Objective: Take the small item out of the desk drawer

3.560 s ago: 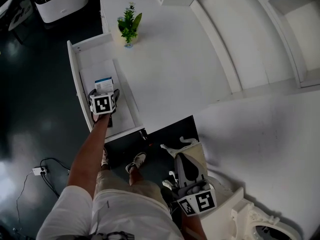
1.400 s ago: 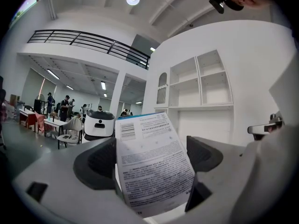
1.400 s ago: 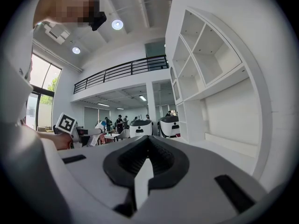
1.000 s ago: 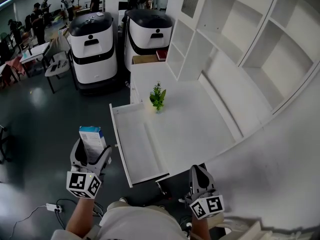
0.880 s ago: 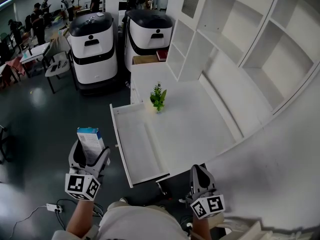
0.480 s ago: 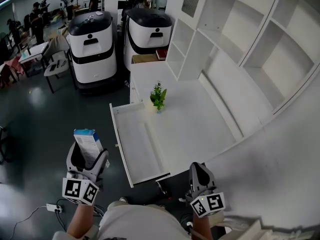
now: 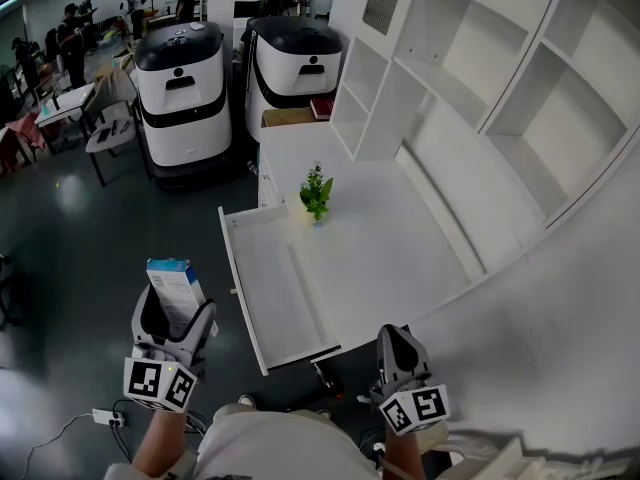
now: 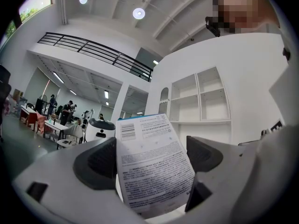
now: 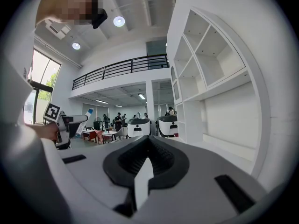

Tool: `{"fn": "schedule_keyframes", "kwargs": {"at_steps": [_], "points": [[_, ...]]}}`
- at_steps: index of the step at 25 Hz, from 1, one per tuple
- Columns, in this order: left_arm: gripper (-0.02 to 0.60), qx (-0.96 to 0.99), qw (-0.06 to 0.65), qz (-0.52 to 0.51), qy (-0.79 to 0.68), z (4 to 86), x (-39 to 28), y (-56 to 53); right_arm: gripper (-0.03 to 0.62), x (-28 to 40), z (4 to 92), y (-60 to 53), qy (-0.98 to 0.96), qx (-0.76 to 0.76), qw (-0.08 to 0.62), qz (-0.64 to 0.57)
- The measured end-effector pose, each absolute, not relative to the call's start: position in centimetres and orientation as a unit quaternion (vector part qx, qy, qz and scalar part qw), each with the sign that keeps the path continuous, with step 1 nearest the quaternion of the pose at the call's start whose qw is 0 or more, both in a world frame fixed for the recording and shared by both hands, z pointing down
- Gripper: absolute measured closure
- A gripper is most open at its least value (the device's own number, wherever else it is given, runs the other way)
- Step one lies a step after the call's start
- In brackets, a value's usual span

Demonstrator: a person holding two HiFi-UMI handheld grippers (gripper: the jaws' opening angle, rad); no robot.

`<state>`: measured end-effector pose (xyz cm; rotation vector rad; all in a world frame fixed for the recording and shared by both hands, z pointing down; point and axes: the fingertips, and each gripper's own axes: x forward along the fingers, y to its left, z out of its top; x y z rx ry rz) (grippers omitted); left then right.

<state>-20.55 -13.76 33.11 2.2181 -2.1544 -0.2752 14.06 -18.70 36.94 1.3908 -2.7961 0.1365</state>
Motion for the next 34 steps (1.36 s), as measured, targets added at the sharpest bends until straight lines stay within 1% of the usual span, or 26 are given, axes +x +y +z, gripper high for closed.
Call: {"fn": "schedule_keyframes", "kwargs": {"at_steps": [34], "points": [[0.103, 0.717, 0.018, -0.095, -0.691, 32.8, -20.6, -13.7, 0.585, 14.2, 37.7, -18.3, -0.889, 0.456, 0.013, 0.040]]}}
